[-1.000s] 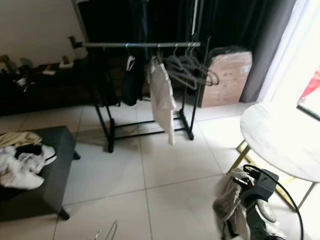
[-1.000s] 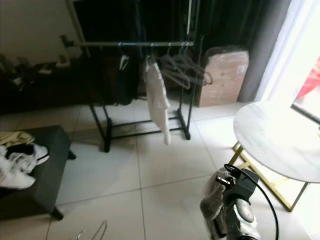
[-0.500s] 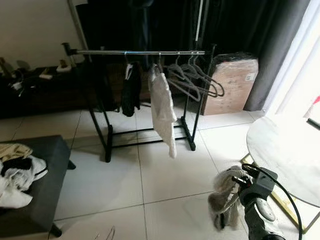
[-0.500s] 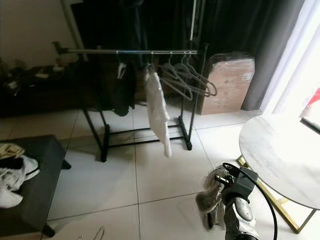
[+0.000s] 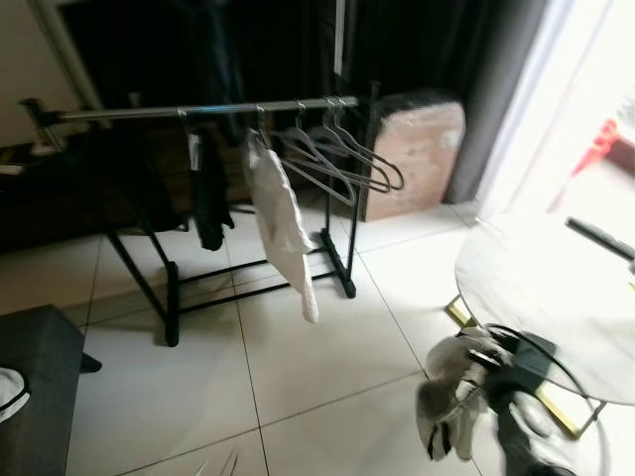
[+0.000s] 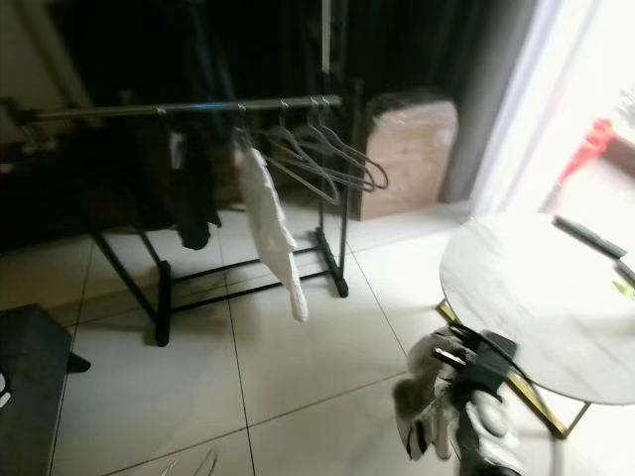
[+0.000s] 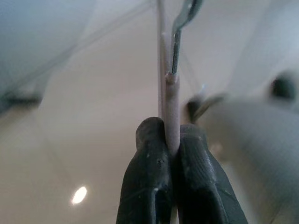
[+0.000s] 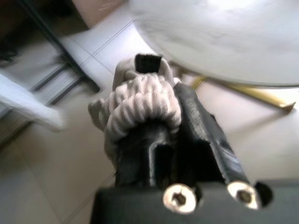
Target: Hang hanger
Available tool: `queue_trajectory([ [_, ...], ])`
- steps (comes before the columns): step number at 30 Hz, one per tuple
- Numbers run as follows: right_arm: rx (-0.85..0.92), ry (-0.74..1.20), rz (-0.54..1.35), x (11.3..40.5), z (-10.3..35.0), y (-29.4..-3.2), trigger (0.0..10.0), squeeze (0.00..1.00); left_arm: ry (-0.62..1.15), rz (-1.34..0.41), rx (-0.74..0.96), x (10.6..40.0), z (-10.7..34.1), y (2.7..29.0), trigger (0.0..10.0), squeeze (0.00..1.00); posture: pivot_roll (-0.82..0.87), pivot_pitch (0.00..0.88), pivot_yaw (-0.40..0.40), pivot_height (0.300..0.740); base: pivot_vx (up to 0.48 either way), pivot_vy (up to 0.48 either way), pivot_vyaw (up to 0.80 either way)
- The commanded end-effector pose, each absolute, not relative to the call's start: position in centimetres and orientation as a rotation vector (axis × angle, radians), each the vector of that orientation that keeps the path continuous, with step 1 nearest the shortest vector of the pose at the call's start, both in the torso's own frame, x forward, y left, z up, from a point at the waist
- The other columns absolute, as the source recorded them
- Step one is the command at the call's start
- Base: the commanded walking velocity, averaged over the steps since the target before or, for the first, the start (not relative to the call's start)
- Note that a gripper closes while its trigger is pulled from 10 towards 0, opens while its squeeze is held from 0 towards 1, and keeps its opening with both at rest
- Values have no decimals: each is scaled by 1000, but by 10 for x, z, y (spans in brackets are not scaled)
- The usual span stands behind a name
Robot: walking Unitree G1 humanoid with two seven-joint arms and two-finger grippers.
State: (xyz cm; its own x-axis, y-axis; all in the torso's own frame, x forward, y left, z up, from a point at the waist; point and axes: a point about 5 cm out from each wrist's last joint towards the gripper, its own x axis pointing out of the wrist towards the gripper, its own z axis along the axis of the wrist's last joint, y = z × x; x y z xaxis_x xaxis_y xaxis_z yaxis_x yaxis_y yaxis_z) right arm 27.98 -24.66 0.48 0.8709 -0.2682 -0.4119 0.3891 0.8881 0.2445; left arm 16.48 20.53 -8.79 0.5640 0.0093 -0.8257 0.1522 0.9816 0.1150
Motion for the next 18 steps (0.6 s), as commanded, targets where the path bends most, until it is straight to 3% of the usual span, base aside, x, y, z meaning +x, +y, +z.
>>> queue_trajectory([
  [1, 345, 354, -333, 287, 10, -238, 10000, 0, 1031, -82, 193, 146, -94, 213, 10000, 0, -44, 77, -3, 740, 0, 0, -788],
  [18, 341, 343, -357, 286, 10, -242, 10000, 0, 1069, -85, 206, 133, -98, 217, 10000, 0, -53, 75, 7, 740, 0, 0, -788],
])
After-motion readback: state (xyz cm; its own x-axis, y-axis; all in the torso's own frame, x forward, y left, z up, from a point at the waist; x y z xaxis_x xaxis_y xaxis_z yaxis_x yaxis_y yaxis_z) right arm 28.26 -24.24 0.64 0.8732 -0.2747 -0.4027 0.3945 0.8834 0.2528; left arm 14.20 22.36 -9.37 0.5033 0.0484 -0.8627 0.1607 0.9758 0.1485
